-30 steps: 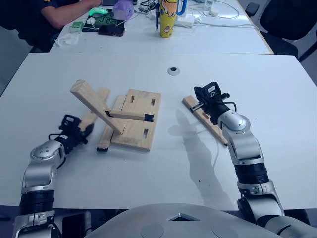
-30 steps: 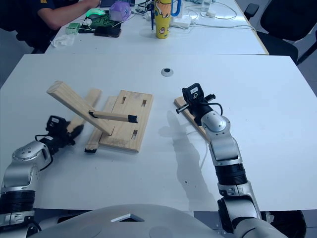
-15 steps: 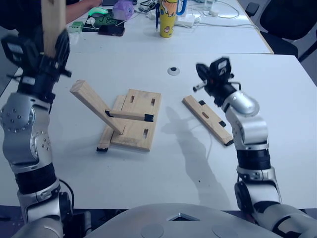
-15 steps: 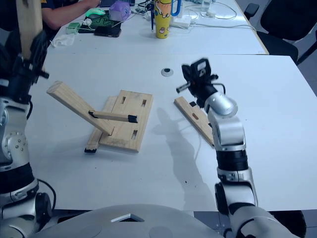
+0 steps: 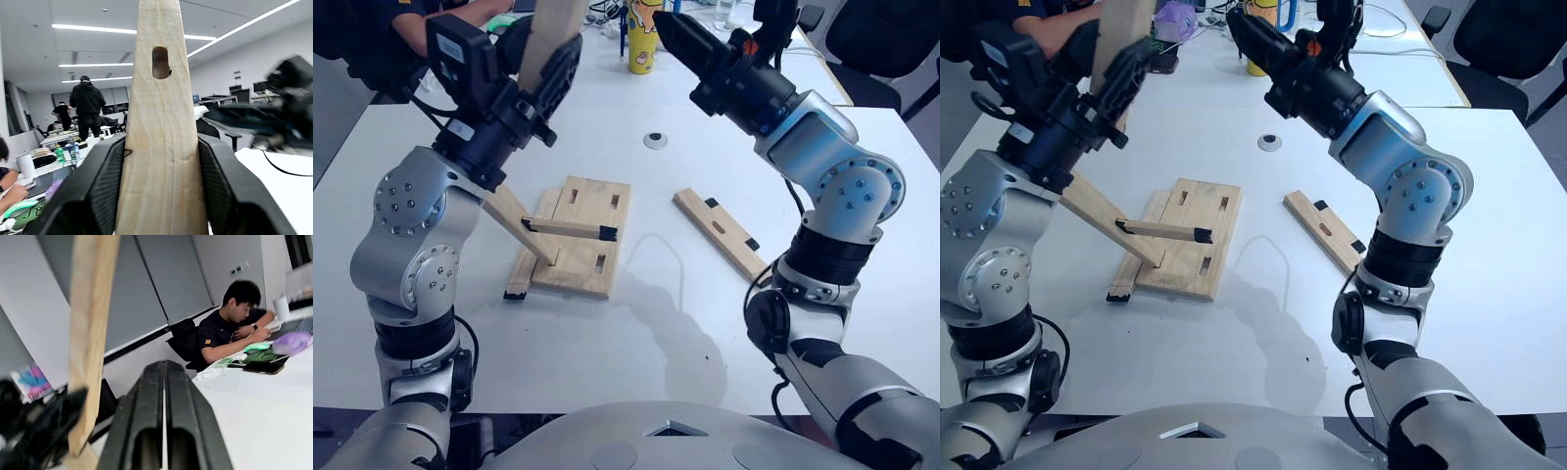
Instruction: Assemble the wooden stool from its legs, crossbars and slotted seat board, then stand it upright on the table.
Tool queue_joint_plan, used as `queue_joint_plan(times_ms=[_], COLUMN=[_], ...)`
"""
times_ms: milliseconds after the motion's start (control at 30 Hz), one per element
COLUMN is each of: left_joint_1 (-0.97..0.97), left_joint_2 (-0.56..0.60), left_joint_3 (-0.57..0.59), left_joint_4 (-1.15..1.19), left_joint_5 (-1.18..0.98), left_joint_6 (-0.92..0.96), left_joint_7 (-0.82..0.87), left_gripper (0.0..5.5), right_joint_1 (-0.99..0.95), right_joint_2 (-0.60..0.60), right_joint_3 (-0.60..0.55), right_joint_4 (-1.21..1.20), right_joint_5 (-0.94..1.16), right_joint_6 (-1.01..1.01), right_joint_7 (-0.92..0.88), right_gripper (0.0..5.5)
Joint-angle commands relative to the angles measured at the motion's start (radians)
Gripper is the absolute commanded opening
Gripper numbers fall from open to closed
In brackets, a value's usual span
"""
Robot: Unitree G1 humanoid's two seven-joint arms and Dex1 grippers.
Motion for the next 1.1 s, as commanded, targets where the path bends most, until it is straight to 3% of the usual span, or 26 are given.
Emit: queue_joint_plan(times_ms=[33, 333, 700, 1100], left_joint_1=[-0.005, -0.013, 0.010, 0.025], left_joint_2=[0.027, 0.026, 0.071, 0.058], left_joint_3=[-0.029, -0.028, -0.082, -0.100], left_joint_4=[-0.021, -0.029, -0.033, -0.046], left_joint_5=[0.034, 0.045, 0.128, 0.124], left_joint_6=[0.002, 0.006, -0.026, -0.013], left_joint_7=[-0.028, -0.043, -0.102, -0.149], left_gripper=[2.05, 2.05, 2.05, 2.05], right_joint_1=[-0.067, -0.068, -0.094, -0.088], right_joint_2=[0.015, -0.052, -0.048, -0.088], right_joint_3=[-0.070, -0.068, -0.014, 0.043], right_joint_4=[0.039, 0.050, 0.082, 0.076], right_joint_5=[0.169, 0.447, 0.585, 0.639], right_joint_6=[0.052, 0.035, -0.079, -0.170], right_joint_7=[-0.119, -0.196, -0.349, -0.357], right_gripper=[0.53, 1.97, 1.97, 1.97])
